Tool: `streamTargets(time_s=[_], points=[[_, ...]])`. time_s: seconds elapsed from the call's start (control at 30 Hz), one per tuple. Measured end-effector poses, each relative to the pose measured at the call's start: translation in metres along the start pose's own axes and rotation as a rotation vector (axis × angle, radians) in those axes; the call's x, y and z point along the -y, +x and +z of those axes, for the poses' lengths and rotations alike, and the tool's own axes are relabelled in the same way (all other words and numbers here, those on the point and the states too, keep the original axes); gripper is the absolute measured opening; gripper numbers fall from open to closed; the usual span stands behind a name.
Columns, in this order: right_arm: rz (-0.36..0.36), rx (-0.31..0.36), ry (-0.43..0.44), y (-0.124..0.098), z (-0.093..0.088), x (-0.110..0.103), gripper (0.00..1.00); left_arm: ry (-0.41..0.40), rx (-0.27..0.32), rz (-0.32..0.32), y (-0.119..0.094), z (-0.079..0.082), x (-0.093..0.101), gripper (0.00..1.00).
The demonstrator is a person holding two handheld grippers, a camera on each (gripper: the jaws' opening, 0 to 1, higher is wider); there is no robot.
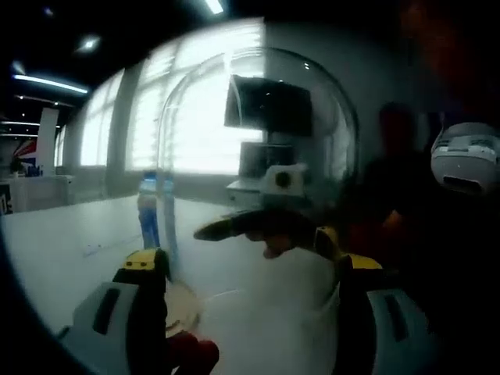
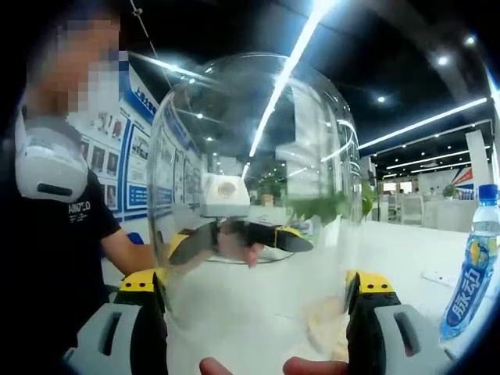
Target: Open the cover put in the Mizone put the cover back on
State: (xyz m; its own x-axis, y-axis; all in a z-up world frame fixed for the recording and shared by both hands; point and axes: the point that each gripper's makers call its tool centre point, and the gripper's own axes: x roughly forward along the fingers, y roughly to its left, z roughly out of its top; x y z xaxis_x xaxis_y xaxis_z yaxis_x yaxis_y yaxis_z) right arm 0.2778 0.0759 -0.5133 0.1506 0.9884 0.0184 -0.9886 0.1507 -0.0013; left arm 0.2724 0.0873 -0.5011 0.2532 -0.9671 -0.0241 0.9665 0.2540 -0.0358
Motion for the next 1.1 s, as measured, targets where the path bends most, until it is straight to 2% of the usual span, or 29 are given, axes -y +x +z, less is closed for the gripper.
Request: streamTargets(time_s=[0.2, 0.43, 0.63, 0.73, 1.1], points=[[0.005, -0.014, 0.007, 0.002, -0.014, -0.011, 0.9, -0.004, -0.029, 0.006, -0.005, -0.013, 0.009, 0.78], [0.014, -0.006, 0.046, 0.003, -0.024, -0.015, 0.9, -0.036, -0.026, 0.016, -0.009, -0.022, 0.011, 0.78], [0.014, -0.019, 0.032, 0.004, -0.025, -0.017, 0.9, -0.035, -0.035, 0.018, -0.01, -0.028, 0.012, 0.78], [0.011, -0.03, 0.008, 0.005, -0.027, -0.019, 0.9, -0.019, -0.024, 0.015, -0.012, -0.03, 0.013, 0.78], [-0.003, -0.076, 0.004, 0.006, -0.032, -0.019, 0.9, -0.023, 0.061, 0.007, -0.012, -0.028, 0.012, 0.79]])
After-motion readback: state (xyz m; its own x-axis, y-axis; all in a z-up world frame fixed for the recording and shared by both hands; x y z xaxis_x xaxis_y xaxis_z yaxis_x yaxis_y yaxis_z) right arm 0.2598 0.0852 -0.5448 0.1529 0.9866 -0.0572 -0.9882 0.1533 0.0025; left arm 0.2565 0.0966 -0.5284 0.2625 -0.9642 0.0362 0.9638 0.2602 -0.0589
